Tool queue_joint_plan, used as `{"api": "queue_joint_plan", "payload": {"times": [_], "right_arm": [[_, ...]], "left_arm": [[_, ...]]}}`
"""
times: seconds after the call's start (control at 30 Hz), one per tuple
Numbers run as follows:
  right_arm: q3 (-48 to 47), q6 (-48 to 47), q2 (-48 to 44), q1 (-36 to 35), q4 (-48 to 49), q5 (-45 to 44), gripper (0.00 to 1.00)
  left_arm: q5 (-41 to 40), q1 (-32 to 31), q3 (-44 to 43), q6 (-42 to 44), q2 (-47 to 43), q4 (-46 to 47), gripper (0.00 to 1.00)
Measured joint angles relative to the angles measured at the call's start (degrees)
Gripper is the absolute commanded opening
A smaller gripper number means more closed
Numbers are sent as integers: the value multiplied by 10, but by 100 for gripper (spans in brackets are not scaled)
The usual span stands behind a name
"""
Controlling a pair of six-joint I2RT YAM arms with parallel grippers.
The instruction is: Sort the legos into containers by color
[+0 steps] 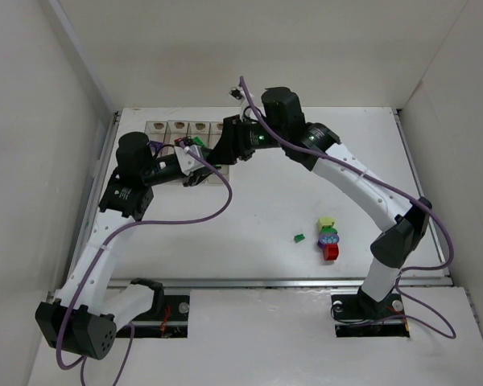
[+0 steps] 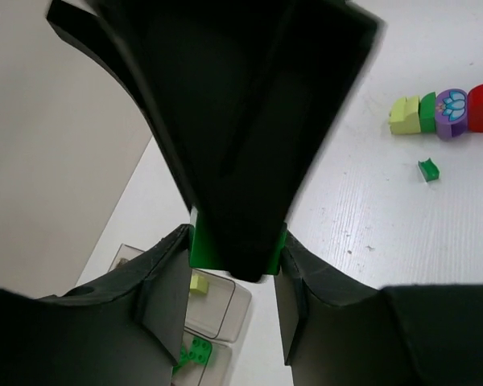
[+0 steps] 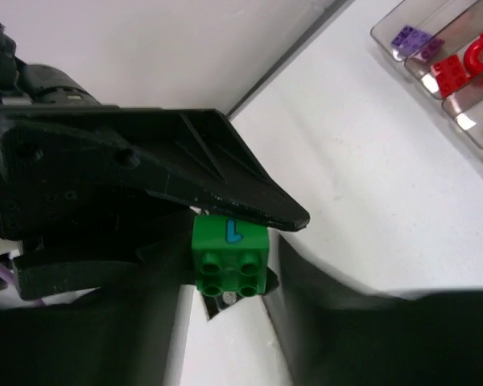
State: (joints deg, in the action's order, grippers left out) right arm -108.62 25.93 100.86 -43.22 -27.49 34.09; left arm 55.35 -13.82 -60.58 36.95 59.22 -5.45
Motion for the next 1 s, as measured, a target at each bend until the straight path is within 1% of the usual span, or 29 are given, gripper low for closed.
{"api": "queue_joint_plan", "payload": {"times": [0.07, 0.13, 0.27, 0.33, 0.43, 0.5, 0.6, 0.7, 0.8, 0.83, 0.9, 0.97, 1.0], "right_arm": [[0, -1, 0, 0, -6, -1, 100], [0, -7, 2, 3, -8, -8, 100], [12, 15, 4, 25, -10, -23, 100], [48, 42, -6, 49, -1, -40, 100], [123, 83, -39, 103, 5, -88, 100], [153, 97, -56, 143, -3, -135, 100], [156, 96, -71, 184, -22, -196, 100], [150, 80, -78, 186, -39, -227, 100], [146, 63, -78, 184, -52, -243, 100], [146, 59, -76, 184, -56, -247, 100], [143, 52, -71, 187, -62, -251, 100], [133, 47, -61, 193, -71, -254, 100], [127, 45, -55, 197, -73, -255, 100]], "left_arm": [[-4, 0, 0, -10, 0, 4, 0], [-5, 0, 1, -21, -2, 3, 0], [-43, -1, 8, -55, -1, 8, 0], [-73, 1, 17, -76, 7, 9, 0], [-112, 23, 25, -115, 47, 9, 0], [-142, 42, 26, -140, 90, 12, 0], [-188, 65, 20, -171, 167, 18, 0], [-223, 80, -17, -182, 254, 17, 0], [-262, 84, -71, -180, 334, 14, 0], [-271, 84, -102, -178, 372, 14, 0], [-287, 84, -147, -172, 422, 10, 8], [-300, 85, -173, -165, 455, 13, 14], [-305, 86, -179, -162, 465, 14, 25]]}}
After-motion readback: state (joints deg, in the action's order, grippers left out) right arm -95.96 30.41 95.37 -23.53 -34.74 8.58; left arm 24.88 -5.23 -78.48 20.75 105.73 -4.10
